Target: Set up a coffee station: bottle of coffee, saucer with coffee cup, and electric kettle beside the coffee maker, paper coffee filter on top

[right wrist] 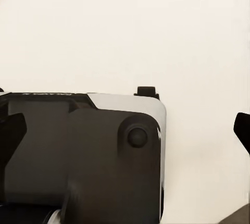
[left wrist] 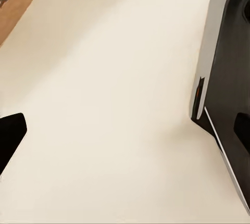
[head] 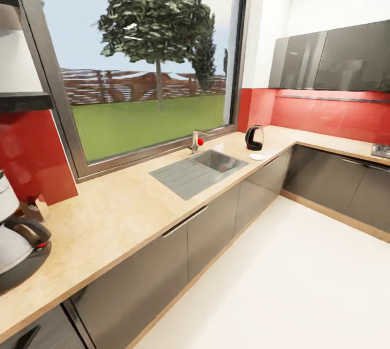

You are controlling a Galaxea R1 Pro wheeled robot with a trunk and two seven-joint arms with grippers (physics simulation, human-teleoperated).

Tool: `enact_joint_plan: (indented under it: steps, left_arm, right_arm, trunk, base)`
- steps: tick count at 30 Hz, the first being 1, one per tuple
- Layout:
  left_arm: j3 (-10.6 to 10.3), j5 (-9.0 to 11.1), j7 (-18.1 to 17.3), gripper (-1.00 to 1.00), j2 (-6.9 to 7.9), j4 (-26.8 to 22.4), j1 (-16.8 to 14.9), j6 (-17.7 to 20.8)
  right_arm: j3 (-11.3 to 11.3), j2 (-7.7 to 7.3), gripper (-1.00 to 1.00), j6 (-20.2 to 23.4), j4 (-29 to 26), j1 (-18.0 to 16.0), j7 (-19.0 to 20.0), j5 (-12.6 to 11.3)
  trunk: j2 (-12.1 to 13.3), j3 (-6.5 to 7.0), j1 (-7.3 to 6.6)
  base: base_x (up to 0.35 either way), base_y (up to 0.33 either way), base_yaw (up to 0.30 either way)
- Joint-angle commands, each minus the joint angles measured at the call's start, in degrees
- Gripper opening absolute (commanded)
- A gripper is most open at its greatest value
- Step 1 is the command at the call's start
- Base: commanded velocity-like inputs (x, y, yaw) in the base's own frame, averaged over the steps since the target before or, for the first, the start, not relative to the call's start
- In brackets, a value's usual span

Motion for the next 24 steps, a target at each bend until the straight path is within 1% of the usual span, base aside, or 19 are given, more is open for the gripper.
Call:
enact_joint_plan:
  steps: [1,9,24]
  left_arm:
    - [0.2,-0.3,0.0,1.0,-0.03,-0.2,0.1,0.2]
    - [0.2,-0.3,0.1,1.0,-0.03,-0.2,0.1,0.2]
    - [0.2,-0.3,0.1,1.0,-0.12,-0.2,0.1,0.3]
  right_arm:
    - [0.4,-0.04,1.0,0.3,-0.1,0.0,0.1,-0.6]
    - [0.4,-0.04,1.0,0.3,-0.1,0.0,0.1,-0.6]
    - [0.5,-0.04,1.0,0.3,-0.1,0.0,0.0,-0.6]
  trunk:
    - [-0.1,-0.06,0.04]
    - [-0.1,-0.06,0.04]
    - [-0.1,-0.06,0.04]
  base:
    - [0.206,-0.219,-0.291]
    - [0.239,-0.196,-0.291]
    - [0.276,-0.159,-0.291]
